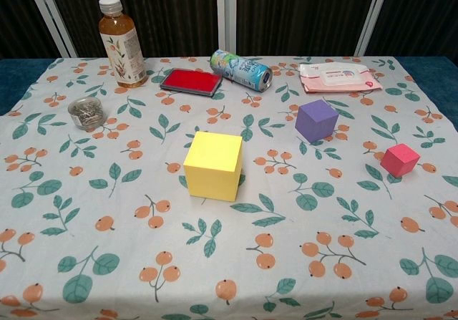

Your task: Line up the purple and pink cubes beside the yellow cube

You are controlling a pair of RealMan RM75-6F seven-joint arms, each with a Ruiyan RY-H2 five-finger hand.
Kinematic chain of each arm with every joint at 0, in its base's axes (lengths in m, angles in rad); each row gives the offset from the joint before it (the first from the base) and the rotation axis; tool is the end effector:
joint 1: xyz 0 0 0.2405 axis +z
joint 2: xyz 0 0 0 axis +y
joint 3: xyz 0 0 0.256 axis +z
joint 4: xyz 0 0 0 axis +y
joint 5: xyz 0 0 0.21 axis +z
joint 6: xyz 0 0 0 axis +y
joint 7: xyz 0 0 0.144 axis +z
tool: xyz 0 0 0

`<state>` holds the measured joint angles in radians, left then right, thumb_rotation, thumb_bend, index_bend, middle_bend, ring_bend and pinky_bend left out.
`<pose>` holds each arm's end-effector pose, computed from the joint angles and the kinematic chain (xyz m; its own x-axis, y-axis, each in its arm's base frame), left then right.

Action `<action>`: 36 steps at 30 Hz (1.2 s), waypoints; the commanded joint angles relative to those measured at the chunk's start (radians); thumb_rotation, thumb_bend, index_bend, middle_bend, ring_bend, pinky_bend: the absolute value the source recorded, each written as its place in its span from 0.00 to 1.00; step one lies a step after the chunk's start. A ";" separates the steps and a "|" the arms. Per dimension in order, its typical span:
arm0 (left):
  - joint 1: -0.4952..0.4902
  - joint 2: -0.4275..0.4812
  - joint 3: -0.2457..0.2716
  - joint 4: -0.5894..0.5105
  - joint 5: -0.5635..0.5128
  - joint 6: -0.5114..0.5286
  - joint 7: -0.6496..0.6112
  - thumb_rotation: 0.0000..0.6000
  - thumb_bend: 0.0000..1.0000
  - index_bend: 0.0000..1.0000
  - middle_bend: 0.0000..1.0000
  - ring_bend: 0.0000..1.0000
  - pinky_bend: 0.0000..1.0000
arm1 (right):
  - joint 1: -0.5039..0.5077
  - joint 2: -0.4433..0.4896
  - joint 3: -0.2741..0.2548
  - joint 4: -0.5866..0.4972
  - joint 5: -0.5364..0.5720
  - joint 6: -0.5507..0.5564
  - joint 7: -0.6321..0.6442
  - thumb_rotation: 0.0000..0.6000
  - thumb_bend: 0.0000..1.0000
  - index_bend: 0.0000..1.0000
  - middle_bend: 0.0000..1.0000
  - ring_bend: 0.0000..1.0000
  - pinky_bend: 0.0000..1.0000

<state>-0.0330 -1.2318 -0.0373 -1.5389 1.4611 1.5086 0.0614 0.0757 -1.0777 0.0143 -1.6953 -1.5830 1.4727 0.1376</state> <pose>-0.3285 0.1618 0.1324 0.4130 0.0177 0.9106 0.9073 0.0790 -0.4130 -0.2917 -0.1690 0.1538 0.2347 -0.0674 0.9697 -0.9703 -0.0760 0.2296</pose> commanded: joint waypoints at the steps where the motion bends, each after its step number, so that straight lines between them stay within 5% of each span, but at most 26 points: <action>1: 0.001 -0.001 0.001 0.002 0.001 0.001 0.000 1.00 0.03 0.25 0.18 0.09 0.13 | 0.001 0.000 0.001 -0.001 0.000 -0.001 -0.002 1.00 0.19 0.00 0.00 0.00 0.00; 16: 0.000 -0.001 0.001 -0.003 0.005 0.003 0.003 1.00 0.03 0.25 0.18 0.09 0.13 | 0.069 0.020 -0.012 -0.019 -0.091 -0.071 -0.045 1.00 0.20 0.00 0.00 0.00 0.00; 25: 0.012 0.007 0.002 -0.008 0.005 0.021 -0.001 1.00 0.03 0.25 0.18 0.09 0.13 | 0.342 0.024 0.058 -0.132 -0.169 -0.390 -0.187 1.00 0.20 0.00 0.00 0.00 0.00; 36: 0.018 0.013 -0.002 -0.007 -0.008 0.022 -0.002 1.00 0.03 0.25 0.18 0.09 0.13 | 0.648 -0.176 0.164 -0.049 -0.039 -0.759 -0.430 1.00 0.07 0.00 0.00 0.00 0.00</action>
<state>-0.0146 -1.2191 -0.0387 -1.5463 1.4541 1.5313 0.0590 0.6742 -1.2015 0.1509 -1.7802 -1.6587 0.7676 -0.2400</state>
